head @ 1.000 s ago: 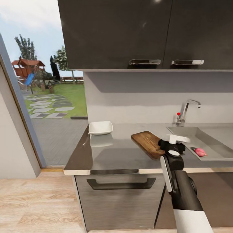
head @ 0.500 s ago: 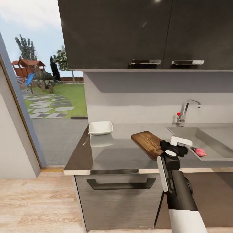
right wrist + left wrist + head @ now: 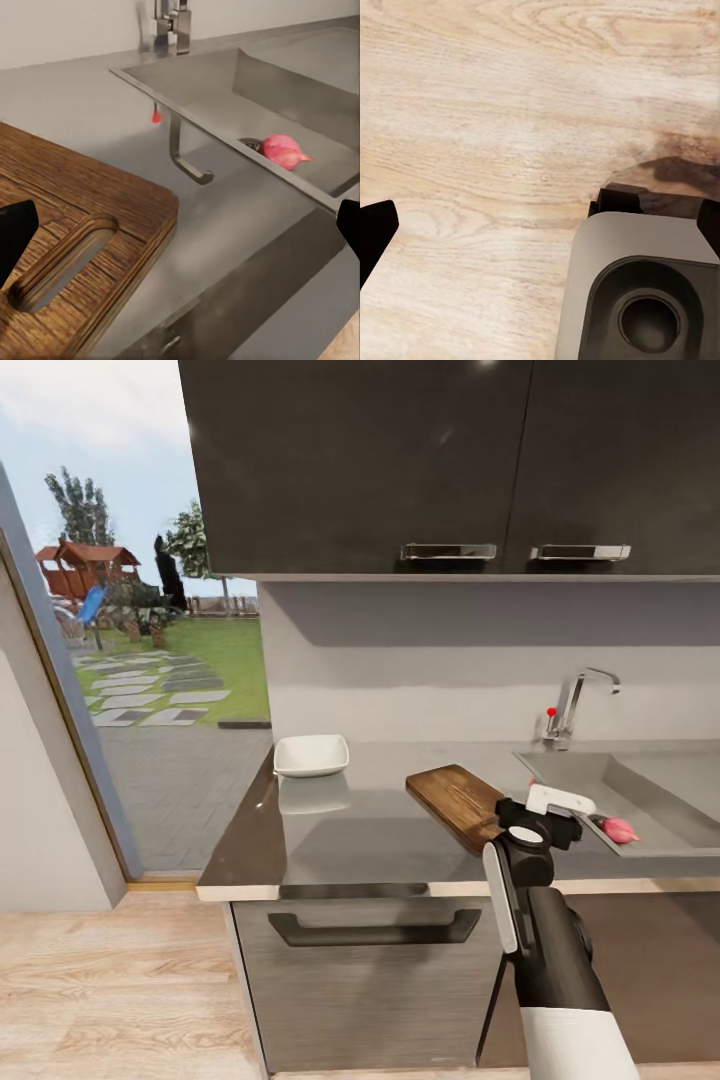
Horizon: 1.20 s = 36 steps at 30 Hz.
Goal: In the kitchen, take the Vidalia onion out of the sink, dice it on the chopping board with the paring knife, put the diced onion into the bowl on the countertop, then place both the paring knife and the chopping board into the sink.
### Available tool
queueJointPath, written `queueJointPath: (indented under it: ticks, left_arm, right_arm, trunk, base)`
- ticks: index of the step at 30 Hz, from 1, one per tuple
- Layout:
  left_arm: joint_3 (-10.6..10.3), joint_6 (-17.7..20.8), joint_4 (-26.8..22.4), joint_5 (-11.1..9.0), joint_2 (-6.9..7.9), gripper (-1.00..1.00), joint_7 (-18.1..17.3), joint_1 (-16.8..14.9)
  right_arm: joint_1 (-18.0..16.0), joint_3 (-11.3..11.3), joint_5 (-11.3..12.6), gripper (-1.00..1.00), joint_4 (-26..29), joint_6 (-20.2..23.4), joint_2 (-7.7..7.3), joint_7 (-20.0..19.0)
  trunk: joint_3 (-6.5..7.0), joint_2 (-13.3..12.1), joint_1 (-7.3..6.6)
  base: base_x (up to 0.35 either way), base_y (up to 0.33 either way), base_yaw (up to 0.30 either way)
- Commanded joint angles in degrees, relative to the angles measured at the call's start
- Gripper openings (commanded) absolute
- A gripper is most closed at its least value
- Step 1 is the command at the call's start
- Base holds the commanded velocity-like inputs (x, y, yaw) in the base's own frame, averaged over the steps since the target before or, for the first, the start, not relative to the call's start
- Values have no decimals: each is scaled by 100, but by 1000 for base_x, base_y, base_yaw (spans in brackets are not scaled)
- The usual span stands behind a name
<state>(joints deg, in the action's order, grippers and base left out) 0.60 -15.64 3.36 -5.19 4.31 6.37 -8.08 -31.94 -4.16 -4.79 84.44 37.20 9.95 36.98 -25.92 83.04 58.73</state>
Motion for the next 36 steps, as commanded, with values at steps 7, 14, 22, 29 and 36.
queueJointPath:
  ticks: [7, 14, 22, 29, 36]
  left_arm:
    - [1, -44, 24, -53, 0, 100, -13, -10]
    - [1, -44, 24, -54, 1, 100, -13, -10]
    - [1, -44, 24, -59, 1, 100, -13, -10]
    - [1, -44, 24, -57, 7, 100, -13, -10]
    - [1, -43, 24, -61, 8, 100, -13, -10]
  right_arm:
    - [-5, -15, -7, 100, -204, 42, 4, -13]
    - [-5, -15, 117, 100, -209, 42, 4, -7]
    - [-5, -18, 127, 100, -209, 42, 4, -6]
    - [-5, -23, 128, 100, -209, 36, 4, -6]
    - [-5, -32, 128, 100, -209, 36, 4, -6]
  trunk:
    - [-6, 4, 0]
    - [-6, 4, 0]
    - [-37, 4, 0]
    - [-89, 4, 0]
    - [-144, 4, 0]
  base:
    - [0, 0, 0]
    - [0, 0, 0]
    - [0, 0, 0]
    - [0, 0, 0]
    - [15, -3, 0]
